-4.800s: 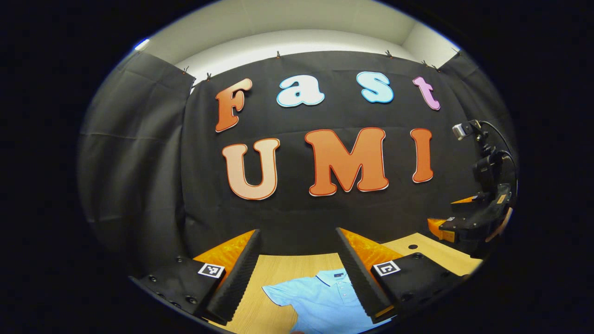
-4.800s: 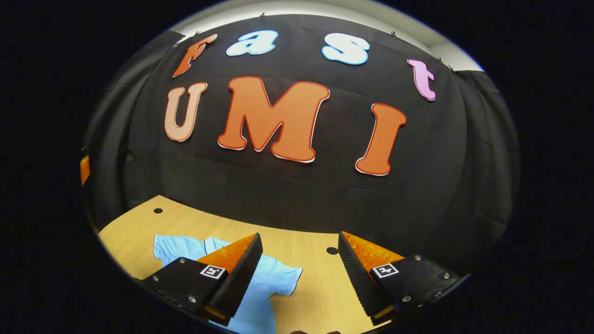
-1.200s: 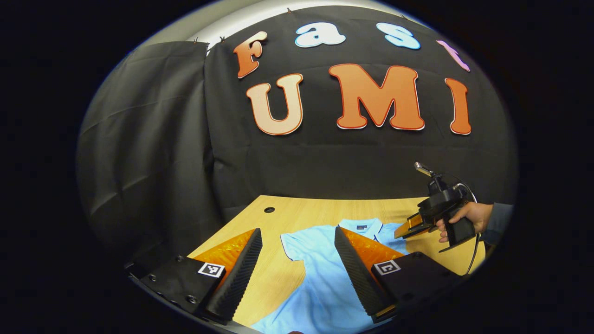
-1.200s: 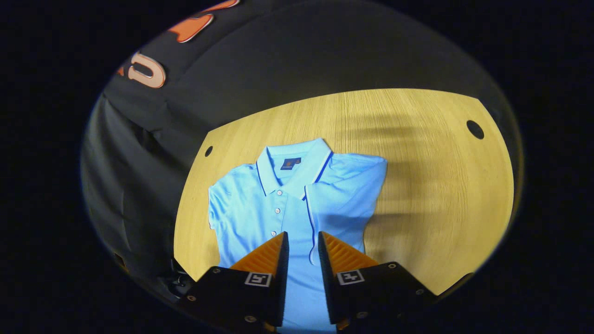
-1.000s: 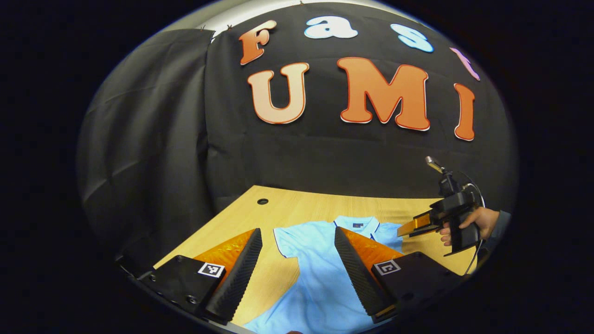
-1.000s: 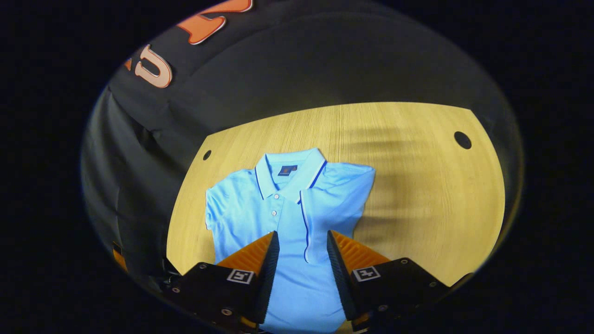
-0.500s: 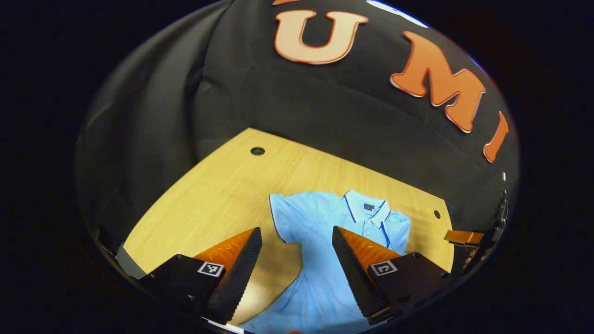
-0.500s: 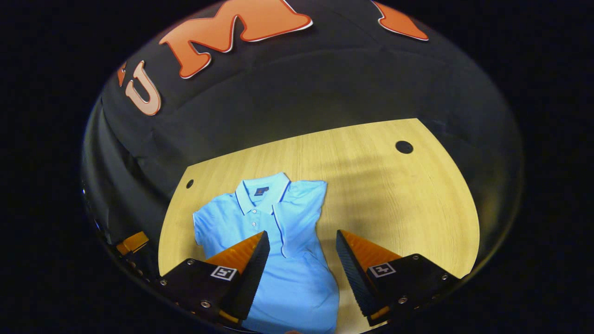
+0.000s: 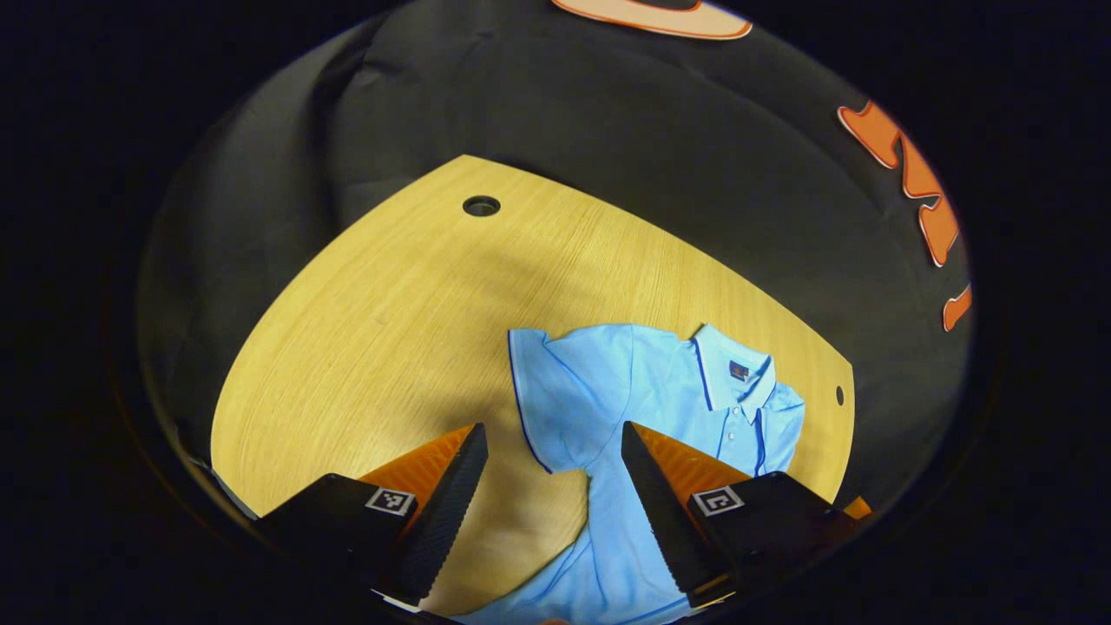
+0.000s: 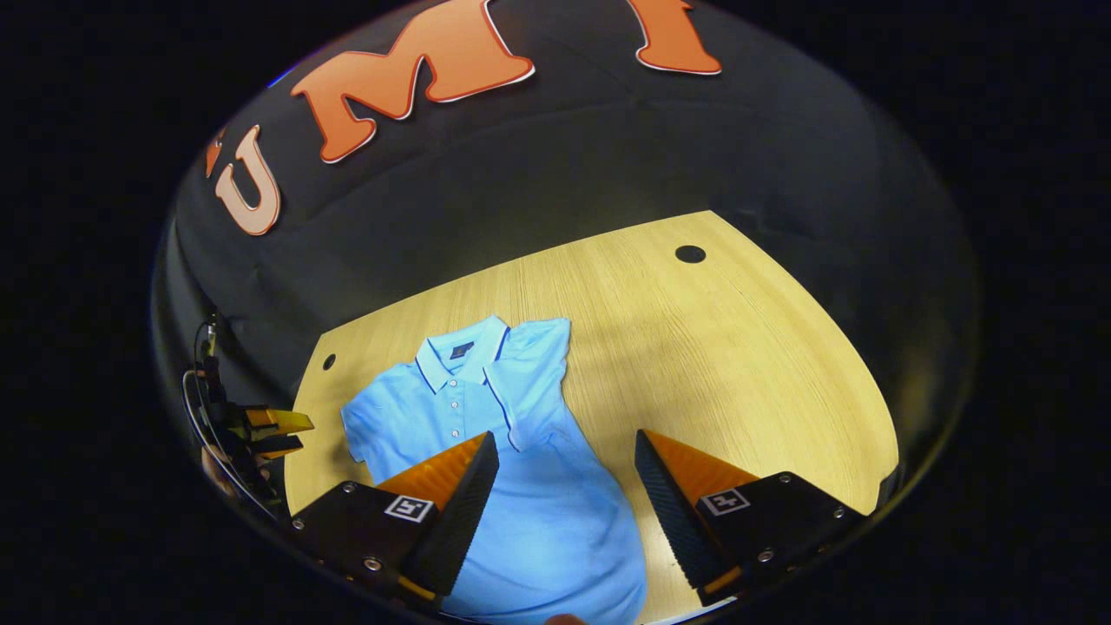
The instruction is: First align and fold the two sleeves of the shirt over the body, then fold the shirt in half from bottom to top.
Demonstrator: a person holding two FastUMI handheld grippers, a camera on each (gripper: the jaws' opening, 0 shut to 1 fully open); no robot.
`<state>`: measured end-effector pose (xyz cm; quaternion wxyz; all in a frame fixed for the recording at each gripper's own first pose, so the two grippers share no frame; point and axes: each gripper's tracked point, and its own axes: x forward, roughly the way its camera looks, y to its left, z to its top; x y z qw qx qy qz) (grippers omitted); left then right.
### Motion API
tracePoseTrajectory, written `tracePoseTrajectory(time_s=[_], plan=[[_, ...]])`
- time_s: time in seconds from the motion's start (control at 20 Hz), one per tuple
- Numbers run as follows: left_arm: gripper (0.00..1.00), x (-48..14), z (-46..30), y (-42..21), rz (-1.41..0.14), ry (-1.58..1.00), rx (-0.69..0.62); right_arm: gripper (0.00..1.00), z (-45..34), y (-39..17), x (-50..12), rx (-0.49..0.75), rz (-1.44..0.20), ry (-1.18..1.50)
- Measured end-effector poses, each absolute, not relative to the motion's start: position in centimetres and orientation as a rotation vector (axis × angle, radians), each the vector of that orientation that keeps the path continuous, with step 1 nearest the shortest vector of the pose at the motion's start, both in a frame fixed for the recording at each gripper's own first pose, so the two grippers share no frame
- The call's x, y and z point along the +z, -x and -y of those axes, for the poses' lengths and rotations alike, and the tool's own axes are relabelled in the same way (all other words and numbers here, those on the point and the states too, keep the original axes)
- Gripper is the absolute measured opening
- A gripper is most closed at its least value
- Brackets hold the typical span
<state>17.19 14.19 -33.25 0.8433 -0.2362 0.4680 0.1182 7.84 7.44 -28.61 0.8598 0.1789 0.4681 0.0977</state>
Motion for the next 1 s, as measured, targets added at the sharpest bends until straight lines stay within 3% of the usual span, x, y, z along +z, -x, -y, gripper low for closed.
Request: tracePoseTrajectory(time_s=[0.3,0.6,0.7,0.75,1.0], plan=[[1.00,-39.1,-15.4,-19.4,-1.136,0.520,0.274,0.97,-6.2,-3.8,-26.8,0.102,-0.907,-0.376],[0.96,-42.4,-16.6,-20.5,-1.223,0.464,0.362,0.98,-5.5,-1.9,-24.4,0.095,-0.854,-0.362],[0.82,-42.3,-16.7,-20.6,-1.248,0.406,0.368,0.98,-5.3,-1.6,-24.3,0.096,-0.856,-0.347],[0.83,-41.3,-17.3,-20.1,-1.261,0.371,0.380,0.98,-5.5,-1.3,-24.1,0.099,-0.853,-0.345],[0.18,-42.4,-16.3,-21.3,-1.250,0.345,0.330,0.98,-5.4,-0.7,-23.9,0.102,-0.844,-0.348]])
